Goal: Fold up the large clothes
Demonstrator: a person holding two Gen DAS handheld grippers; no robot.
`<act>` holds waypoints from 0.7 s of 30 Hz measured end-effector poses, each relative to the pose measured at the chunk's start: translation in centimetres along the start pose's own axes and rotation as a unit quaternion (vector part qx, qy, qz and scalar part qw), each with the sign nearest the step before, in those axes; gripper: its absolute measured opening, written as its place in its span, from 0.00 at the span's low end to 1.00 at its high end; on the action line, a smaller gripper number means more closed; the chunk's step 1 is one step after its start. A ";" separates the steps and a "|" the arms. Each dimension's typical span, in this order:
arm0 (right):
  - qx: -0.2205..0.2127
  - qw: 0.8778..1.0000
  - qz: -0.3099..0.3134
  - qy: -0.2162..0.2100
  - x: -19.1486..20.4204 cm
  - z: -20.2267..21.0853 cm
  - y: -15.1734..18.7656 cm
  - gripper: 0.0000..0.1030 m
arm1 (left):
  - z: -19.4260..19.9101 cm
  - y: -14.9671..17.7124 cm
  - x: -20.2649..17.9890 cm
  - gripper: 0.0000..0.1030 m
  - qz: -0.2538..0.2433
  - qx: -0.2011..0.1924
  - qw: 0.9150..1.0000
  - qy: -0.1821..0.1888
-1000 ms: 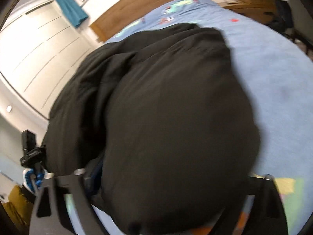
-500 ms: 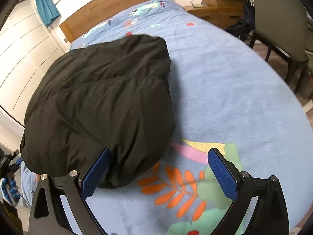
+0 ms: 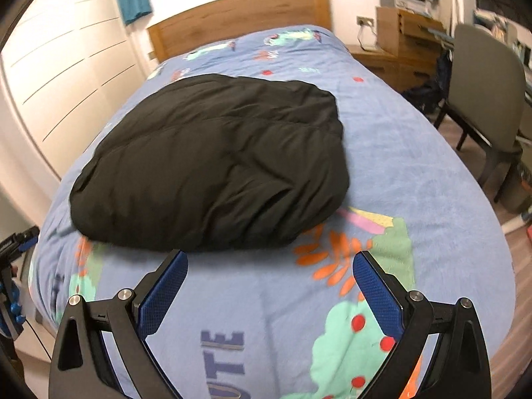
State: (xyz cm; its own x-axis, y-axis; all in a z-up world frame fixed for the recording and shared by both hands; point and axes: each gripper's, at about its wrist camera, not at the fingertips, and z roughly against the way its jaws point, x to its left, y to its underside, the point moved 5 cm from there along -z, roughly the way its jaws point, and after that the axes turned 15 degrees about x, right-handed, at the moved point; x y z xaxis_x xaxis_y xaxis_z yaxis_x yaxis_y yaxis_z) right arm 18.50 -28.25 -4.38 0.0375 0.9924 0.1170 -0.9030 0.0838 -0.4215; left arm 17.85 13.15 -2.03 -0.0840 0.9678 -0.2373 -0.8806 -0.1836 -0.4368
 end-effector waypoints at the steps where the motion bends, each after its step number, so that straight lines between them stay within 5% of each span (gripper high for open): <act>1: -0.003 1.000 0.004 0.001 0.4 0.4 0.5 0.96 | 0.5 0.5 -0.6 0.61 -0.003 -0.007 1.000 -0.008; 21: -0.062 0.997 0.039 0.016 6.2 5.8 7.0 0.96 | 7.2 7.4 -9.4 0.67 -0.106 -0.091 0.985 -0.098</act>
State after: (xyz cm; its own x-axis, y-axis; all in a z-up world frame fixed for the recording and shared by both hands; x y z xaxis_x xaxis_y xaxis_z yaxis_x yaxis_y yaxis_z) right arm 9.93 -22.03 -1.36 -0.0162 0.9986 0.0511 -0.8437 0.0138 -0.5367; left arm 8.75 3.87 3.18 -0.0111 0.9991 0.0413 -0.7911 0.0165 -0.6115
